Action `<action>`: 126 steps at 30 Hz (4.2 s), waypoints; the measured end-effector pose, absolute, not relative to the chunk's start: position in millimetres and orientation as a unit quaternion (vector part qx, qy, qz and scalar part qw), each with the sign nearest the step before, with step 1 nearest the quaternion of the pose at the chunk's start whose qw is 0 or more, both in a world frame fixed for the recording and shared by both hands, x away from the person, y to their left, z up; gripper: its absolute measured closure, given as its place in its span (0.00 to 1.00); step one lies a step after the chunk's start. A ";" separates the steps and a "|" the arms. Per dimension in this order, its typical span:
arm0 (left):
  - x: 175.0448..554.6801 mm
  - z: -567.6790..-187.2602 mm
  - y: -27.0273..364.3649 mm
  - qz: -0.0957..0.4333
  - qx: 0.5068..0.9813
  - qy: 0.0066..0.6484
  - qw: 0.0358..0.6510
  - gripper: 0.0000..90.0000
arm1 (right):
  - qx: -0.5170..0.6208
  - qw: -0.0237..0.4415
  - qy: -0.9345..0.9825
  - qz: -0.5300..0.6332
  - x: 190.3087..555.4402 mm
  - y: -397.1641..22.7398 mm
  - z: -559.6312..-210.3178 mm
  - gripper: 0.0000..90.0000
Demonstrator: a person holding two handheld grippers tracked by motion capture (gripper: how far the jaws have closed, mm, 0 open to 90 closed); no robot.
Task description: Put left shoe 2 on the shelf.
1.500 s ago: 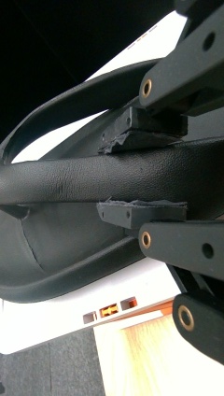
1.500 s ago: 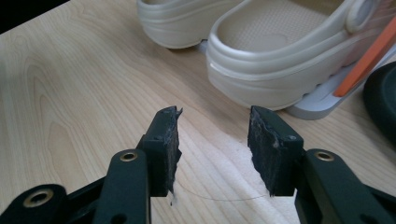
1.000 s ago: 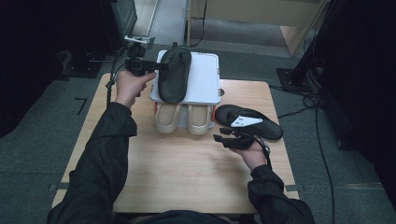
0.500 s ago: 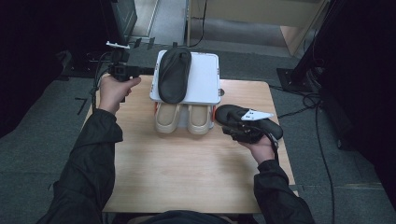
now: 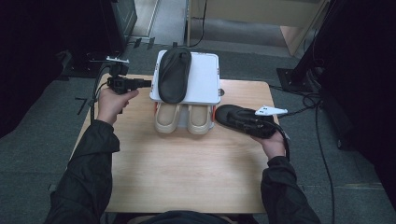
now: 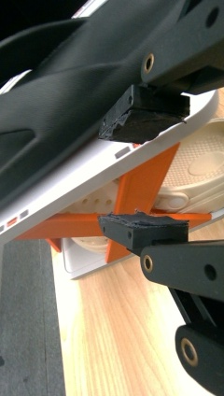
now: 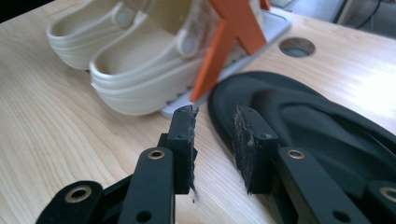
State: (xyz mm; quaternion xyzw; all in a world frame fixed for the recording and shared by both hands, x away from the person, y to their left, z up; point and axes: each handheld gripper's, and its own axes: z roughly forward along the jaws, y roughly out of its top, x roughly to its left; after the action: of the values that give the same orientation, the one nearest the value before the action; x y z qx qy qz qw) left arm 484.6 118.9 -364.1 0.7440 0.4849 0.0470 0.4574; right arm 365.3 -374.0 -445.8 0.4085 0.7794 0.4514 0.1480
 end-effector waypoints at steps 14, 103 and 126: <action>473.5 -371.8 128.2 0.045 0.731 0.485 0.477 0.58 | 0.433 0.147 0.774 0.439 374.0 -391.3 -457.8 0.82; 449.7 -425.7 143.6 0.054 0.748 0.460 0.475 0.58 | 0.437 0.133 0.787 0.415 355.4 -372.9 -469.3 0.73; 448.1 -429.5 135.8 0.052 0.759 0.447 0.472 0.58 | 0.518 0.142 0.749 0.388 383.3 -339.2 -481.7 0.88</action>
State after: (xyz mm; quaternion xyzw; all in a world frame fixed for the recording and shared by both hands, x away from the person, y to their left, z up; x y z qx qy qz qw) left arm 448.1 135.8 -429.5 0.7585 0.4466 0.0520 0.4717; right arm 383.3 -339.2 -481.7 0.5176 0.7493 0.3881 0.1418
